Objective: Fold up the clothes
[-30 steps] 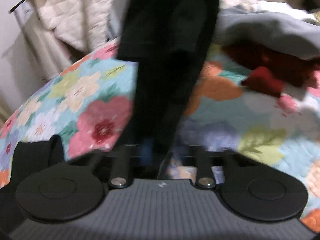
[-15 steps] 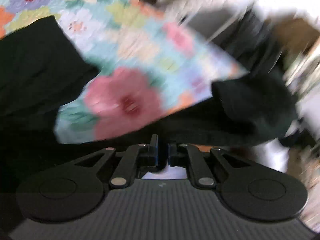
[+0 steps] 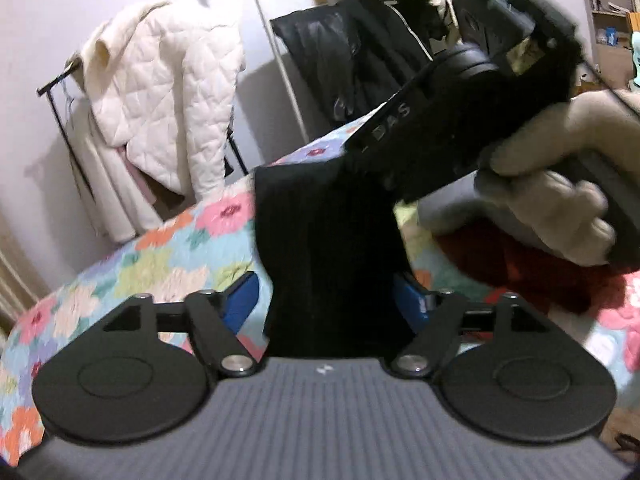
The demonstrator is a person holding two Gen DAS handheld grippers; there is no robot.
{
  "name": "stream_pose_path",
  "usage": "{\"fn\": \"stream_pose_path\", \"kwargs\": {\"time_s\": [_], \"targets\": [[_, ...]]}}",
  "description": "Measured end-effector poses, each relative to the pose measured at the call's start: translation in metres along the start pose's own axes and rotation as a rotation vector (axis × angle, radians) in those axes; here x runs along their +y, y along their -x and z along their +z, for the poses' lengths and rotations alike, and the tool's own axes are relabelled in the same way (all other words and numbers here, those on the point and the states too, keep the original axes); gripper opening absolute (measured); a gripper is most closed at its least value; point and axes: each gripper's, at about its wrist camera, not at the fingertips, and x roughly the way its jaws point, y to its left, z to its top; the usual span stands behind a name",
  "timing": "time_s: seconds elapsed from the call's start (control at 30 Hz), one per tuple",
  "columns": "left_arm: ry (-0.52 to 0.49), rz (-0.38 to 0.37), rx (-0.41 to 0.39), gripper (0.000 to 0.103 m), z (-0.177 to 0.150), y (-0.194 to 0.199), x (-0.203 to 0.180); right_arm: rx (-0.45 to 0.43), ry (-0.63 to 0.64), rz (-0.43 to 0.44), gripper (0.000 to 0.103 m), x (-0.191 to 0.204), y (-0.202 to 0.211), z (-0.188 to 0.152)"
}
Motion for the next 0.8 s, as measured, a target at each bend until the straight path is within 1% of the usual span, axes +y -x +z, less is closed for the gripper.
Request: {"fn": "stream_pose_path", "kwargs": {"time_s": [0.03,0.07,0.1,0.13,0.17,0.2,0.23,0.27,0.33,0.37,0.4,0.47,0.53,0.57,0.67,0.77,0.8], "targets": [[-0.009,0.013,0.018,0.073,0.000,-0.006,0.001,0.022,0.015,0.024,0.018,0.001,-0.001,-0.001],[0.011,0.025,0.043,0.056,-0.002,-0.009,0.007,0.044,0.030,0.048,0.018,0.003,-0.001,-0.002],[0.036,0.037,0.068,0.043,-0.004,-0.011,0.013,0.066,0.044,0.072,0.018,0.004,-0.002,-0.003],[0.108,0.025,0.082,0.025,-0.007,-0.009,0.026,0.089,0.059,0.095,0.019,0.006,-0.003,-0.004],[0.186,0.005,0.091,0.010,-0.011,-0.004,0.037,0.111,0.074,0.119,0.020,0.007,-0.004,-0.005],[0.244,0.024,0.100,0.010,-0.015,0.002,0.047,0.133,0.089,0.143,0.023,0.009,-0.004,-0.006],[0.257,0.078,0.105,0.010,-0.020,0.008,0.053,0.155,0.103,0.167,0.023,0.010,-0.005,-0.007],[0.224,0.124,0.098,0.010,-0.023,0.016,0.056,0.177,0.118,0.191,0.024,0.012,-0.006,-0.009],[0.145,0.201,0.075,0.010,-0.028,0.030,0.062,0.221,0.148,0.238,0.044,0.015,-0.007,-0.011],[0.108,0.208,0.043,0.010,-0.026,0.040,0.063,0.243,0.163,0.262,0.050,0.016,-0.008,-0.012],[0.070,0.210,0.007,0.010,-0.024,0.050,0.065,0.235,0.157,0.277,0.056,0.014,-0.005,-0.011],[0.021,0.147,-0.086,0.010,-0.015,0.072,0.066,0.186,0.163,0.249,0.056,0.011,0.003,-0.007],[-0.096,0.079,-0.180,0.010,-0.004,0.094,0.061,0.128,0.190,0.208,0.056,0.011,0.012,-0.005],[-0.139,0.057,-0.204,0.010,0.001,0.103,0.058,0.095,0.215,0.181,0.056,0.013,0.016,-0.005],[-0.230,-0.014,-0.237,0.010,0.020,0.139,0.045,0.032,0.244,0.196,0.056,0.020,0.024,-0.007],[-0.316,-0.071,-0.237,0.010,0.035,0.159,0.035,-0.026,0.305,0.244,0.056,0.032,0.028,-0.010],[-0.335,-0.084,-0.235,0.010,0.039,0.163,0.033,-0.042,0.334,0.286,0.056,0.039,0.031,-0.013]]}}
